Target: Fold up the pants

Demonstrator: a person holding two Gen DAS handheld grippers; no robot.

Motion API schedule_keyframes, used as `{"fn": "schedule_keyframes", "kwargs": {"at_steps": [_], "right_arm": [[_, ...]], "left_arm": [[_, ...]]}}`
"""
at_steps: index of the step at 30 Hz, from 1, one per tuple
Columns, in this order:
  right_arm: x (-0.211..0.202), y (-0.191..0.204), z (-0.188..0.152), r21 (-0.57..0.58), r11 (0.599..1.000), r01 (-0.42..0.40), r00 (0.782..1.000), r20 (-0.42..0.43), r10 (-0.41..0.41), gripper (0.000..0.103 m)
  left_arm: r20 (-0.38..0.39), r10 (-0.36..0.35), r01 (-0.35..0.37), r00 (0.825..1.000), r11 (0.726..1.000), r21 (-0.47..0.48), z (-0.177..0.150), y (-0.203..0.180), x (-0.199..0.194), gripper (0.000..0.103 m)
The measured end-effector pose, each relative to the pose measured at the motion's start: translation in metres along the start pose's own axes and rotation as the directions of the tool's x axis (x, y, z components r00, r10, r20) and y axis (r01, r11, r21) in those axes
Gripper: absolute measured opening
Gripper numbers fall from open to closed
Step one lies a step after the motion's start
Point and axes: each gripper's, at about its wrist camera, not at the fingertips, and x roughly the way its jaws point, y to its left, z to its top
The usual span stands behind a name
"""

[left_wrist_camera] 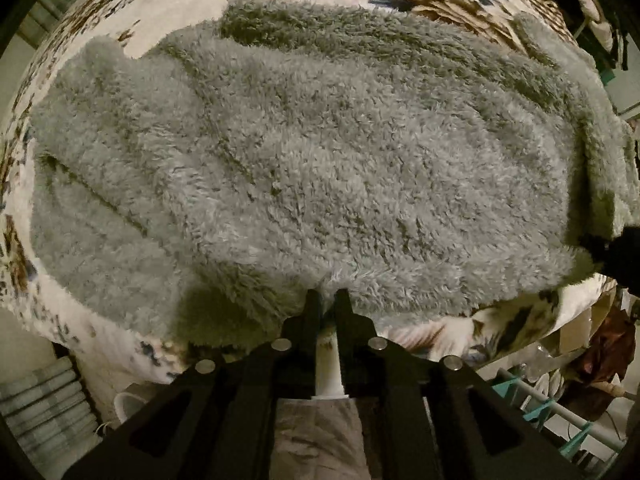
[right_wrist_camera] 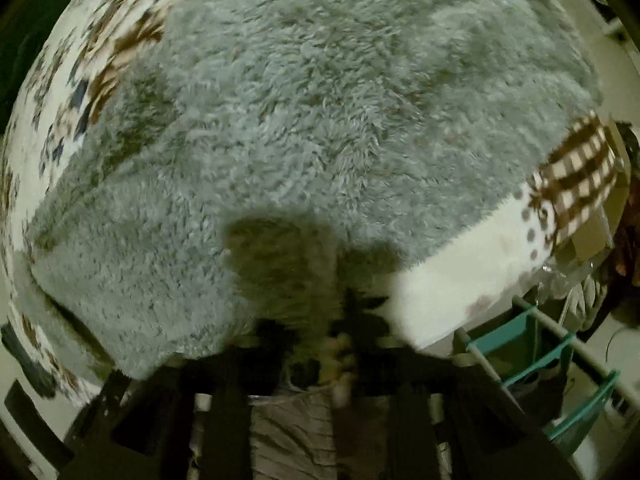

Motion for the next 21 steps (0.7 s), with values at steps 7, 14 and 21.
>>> {"fn": "schedule_keyframes", "kwargs": {"at_steps": [7, 14, 21], "right_arm": [[-0.062, 0.006, 0.011, -0.124, 0.99, 0.07, 0.992, 0.117, -0.055, 0.08], [-0.096, 0.062, 0.101, -0.154, 0.973, 0.175, 0.955, 0.267, -0.129, 0.08], [-0.06, 0.124, 0.183, -0.218, 0.926, 0.309, 0.922, 0.308, -0.235, 0.08]], "left_arm": [[0.117, -0.004, 0.011, 0.993, 0.998, -0.06, 0.009, 0.005, -0.056, 0.071], [0.256, 0.064, -0.044, 0.964, 0.996, -0.081, 0.088, -0.026, -0.06, 0.071], [0.241, 0.1, -0.09, 0.965, 0.995, -0.051, 0.144, -0.051, -0.027, 0.071]]}}
